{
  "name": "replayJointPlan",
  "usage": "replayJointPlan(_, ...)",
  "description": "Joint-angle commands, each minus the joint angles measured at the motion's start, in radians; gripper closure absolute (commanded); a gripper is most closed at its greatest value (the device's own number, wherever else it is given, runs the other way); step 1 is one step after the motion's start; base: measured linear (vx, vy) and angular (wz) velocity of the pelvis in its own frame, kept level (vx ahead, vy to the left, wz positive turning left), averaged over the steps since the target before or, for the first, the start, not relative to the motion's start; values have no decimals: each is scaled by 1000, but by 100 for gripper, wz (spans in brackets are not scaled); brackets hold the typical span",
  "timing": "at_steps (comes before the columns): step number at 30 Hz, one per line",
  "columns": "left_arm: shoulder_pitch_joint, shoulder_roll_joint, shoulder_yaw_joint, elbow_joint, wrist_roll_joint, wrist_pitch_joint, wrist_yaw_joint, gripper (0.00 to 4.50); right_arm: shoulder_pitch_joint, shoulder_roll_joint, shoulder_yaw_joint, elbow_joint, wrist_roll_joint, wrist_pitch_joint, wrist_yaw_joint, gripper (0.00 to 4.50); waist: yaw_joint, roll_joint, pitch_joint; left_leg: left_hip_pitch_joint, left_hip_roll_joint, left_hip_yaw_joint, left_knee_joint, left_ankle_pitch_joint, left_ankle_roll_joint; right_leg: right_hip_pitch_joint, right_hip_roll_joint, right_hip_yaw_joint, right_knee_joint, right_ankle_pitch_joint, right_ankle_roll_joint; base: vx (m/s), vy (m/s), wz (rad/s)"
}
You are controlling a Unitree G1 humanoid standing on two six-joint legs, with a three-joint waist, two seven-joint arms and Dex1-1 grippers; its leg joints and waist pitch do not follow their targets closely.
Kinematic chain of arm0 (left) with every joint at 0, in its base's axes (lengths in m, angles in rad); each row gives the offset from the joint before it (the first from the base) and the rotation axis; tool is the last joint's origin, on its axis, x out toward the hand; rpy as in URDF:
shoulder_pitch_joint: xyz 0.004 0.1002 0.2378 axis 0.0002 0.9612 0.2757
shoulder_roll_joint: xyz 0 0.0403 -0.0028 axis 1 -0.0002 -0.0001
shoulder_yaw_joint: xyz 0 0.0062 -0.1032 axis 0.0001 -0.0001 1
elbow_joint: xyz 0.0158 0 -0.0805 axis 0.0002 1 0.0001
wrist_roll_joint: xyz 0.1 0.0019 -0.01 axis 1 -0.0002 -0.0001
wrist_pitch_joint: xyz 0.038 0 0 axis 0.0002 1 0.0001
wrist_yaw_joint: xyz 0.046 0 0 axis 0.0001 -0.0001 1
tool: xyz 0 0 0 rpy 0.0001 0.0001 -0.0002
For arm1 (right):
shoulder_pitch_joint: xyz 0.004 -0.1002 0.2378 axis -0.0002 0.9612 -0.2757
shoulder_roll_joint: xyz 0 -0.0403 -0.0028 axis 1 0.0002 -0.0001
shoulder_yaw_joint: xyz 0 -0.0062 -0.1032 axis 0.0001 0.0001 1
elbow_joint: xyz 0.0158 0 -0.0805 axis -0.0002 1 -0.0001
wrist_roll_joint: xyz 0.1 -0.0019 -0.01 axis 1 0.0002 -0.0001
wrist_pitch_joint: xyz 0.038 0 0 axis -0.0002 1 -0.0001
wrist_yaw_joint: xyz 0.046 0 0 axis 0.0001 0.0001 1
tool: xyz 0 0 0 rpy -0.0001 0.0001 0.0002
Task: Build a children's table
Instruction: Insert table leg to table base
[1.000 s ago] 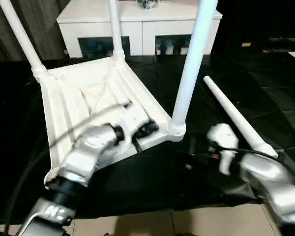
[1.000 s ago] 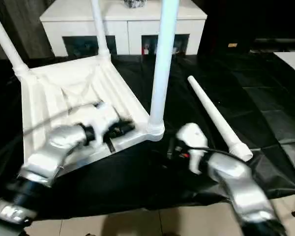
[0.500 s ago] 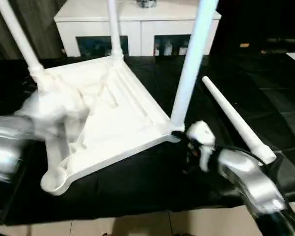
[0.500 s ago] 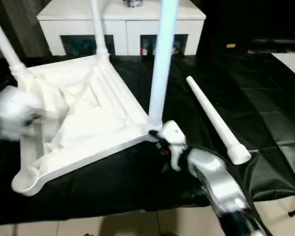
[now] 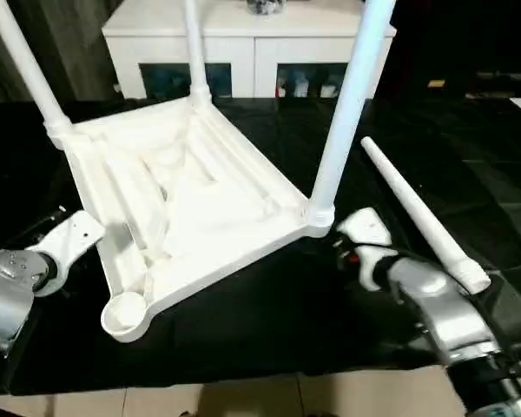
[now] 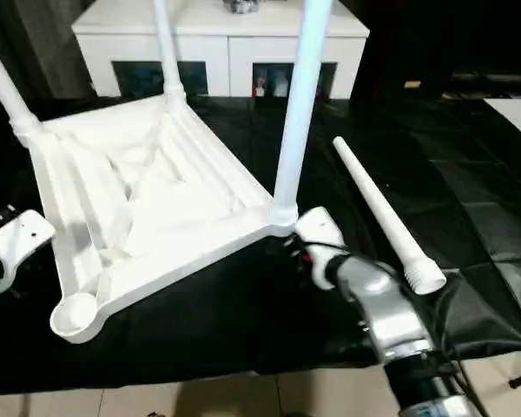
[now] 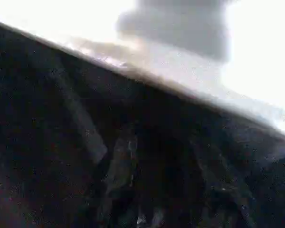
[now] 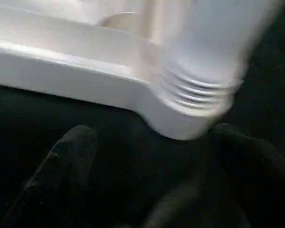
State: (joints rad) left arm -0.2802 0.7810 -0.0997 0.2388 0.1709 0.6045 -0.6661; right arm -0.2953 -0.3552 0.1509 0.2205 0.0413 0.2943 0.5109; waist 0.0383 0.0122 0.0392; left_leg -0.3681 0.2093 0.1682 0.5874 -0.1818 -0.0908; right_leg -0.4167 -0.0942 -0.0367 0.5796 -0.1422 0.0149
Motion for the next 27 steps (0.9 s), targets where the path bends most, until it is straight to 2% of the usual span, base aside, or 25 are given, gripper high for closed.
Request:
replayJointPlan(1, 3, -33, -29, -50, -30, 30, -30, 308, -19, 5, -69, 49, -29, -20, -127, 30, -2, 21, -54, 16, 0, 5, -83, -349, -23, 35, -15, 17, -56, -282, -188, 0, 0, 0)
replayJointPlan(3, 6, -49, -37, -83, -44, 51, -42, 308, -39, 15, -111, 87, -29, -27, -203, 30, -2, 16, -56, 20, -3, 6, -80, -356, -32, 34, -15, 15, -57, -300, -190, 0, 0, 0)
replayJointPlan(4, 5, -59, -38, -93, -51, 52, -44, 308, -46, 19, -125, 99, -27, -35, -222, 30, -1, 18, -53, 22, -3, 8, -81, -368, -30, 30, -14, 16, -62, -317, -184, 0, 0, 0)
replayJointPlan(6, -7, -102, -49, -116, -66, 62, -43, 308, -73, 24, -157, 144, -24, -49, -258, 30, -2, 19, -54, 21, -4, 6, -80, -378, -29, 32, -13, 14, -61, -329, -176, 0, 0, 0)
replayJointPlan(9, -10, -115, -64, -139, -66, 73, -52, 308, -83, 22, -159, 166, -26, -54, -264, 30, -1, 18, -54, 17, -5, 6, -80, -382, -22, 33, -13, 13, -62, -339, -170, 0, 0, 0)
replayJointPlan(15, -21, -167, -98, -224, -78, 119, -55, 308, -132, 37, -151, 261, -30, -84, -270, 30, -9, 17, -57, 11, -6, 7, -76, -357, -15, 37, -13, 10, -61, -323, -175, 0, 0, 0)
replayJointPlan(18, -13, -188, -129, -275, -75, 145, -55, 308, -179, 77, -119, 329, -32, -129, -231, 30, -14, 22, -60, 9, -5, 7, -74, -339, -8, 39, -13, 9, -57, -288, -190, 0, 0, 0)
replayJointPlan(20, -5, -202, -145, -322, -82, 166, -59, 308, -210, 105, -100, 370, -38, -149, -225, 30, -16, 20, -61, 7, -5, 7, -74, -322, -5, 42, -13, 8, -54, -271, -200, 0, 0, 0)
replayJointPlan(21, -4, -212, -151, -343, -87, 176, -60, 308, -225, 116, -90, 387, -45, -162, -227, 30, -15, 16, -62, 8, -3, 9, -72, -310, -4, 40, -14, 9, -53, -257, -208, 0, 0, 0)
replayJointPlan(22, -6, -223, -156, -358, -90, 183, -59, 308, -237, 126, -82, 400, -47, -172, -225, 30, -14, 19, -62, 7, -4, 9, -71, -296, -1, 42, -13, 9, -51, -246, -215, 0, 0, 0)
replayJointPlan(23, -9, -234, -160, -366, -91, 186, -55, 308, -246, 136, -78, 407, -43, -177, -216, 30, -15, 12, -62, 6, -3, 10, -71, -291, 1, 42, -13, 9, -50, -239, -217, 0, 0, 0)
replayJointPlan(27, -41, -298, -167, -328, -84, 156, -9, 308, -278, 183, -48, 439, -35, -203, -162, 30, -9, 13, -63, 8, -2, 12, -69, -262, 15, 41, -12, 10, -47, -213, -219, 0, 0, 0)
